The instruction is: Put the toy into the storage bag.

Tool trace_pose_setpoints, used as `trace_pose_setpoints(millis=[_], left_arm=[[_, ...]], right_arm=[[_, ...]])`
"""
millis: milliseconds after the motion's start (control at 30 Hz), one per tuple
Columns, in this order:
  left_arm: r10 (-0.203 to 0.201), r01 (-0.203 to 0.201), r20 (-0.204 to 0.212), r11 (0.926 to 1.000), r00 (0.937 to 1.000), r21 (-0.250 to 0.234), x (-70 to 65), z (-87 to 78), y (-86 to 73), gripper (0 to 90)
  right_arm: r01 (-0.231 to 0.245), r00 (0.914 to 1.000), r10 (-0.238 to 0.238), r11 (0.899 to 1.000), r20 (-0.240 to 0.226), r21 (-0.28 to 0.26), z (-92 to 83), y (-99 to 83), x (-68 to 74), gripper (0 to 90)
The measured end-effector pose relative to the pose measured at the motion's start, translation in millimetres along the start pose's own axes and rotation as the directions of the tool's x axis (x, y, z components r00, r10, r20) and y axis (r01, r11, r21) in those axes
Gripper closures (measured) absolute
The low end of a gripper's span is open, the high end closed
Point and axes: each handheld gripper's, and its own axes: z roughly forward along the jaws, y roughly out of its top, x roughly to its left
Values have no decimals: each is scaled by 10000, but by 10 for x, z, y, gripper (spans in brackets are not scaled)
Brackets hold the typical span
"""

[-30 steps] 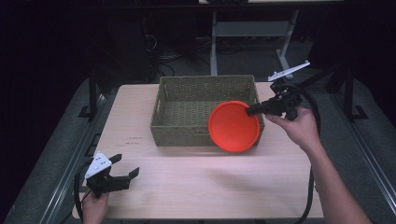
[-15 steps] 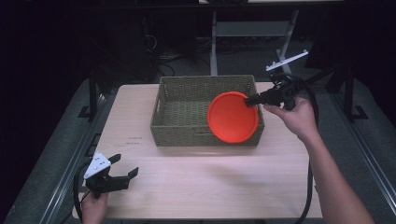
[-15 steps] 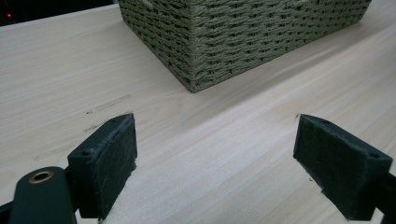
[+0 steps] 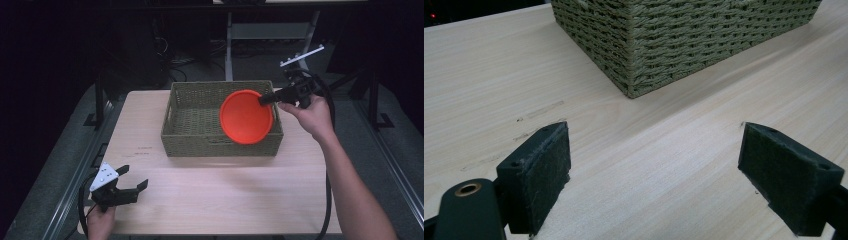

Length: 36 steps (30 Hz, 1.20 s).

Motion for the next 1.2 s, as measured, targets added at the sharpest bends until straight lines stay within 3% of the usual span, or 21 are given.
trace_pose_setpoints(millis=[700,1200], left_arm=[[-74,73,-83,9999,9999,-97,20,-31,-13,129],[-35,35,-67,10000,10000,-75,20,-26,-14,129]], right_arm=[[-322,9994,321,9995,149,58,239,283,-193,819],[-923,9949,917,9956,426,137,469,315,-416,820]])
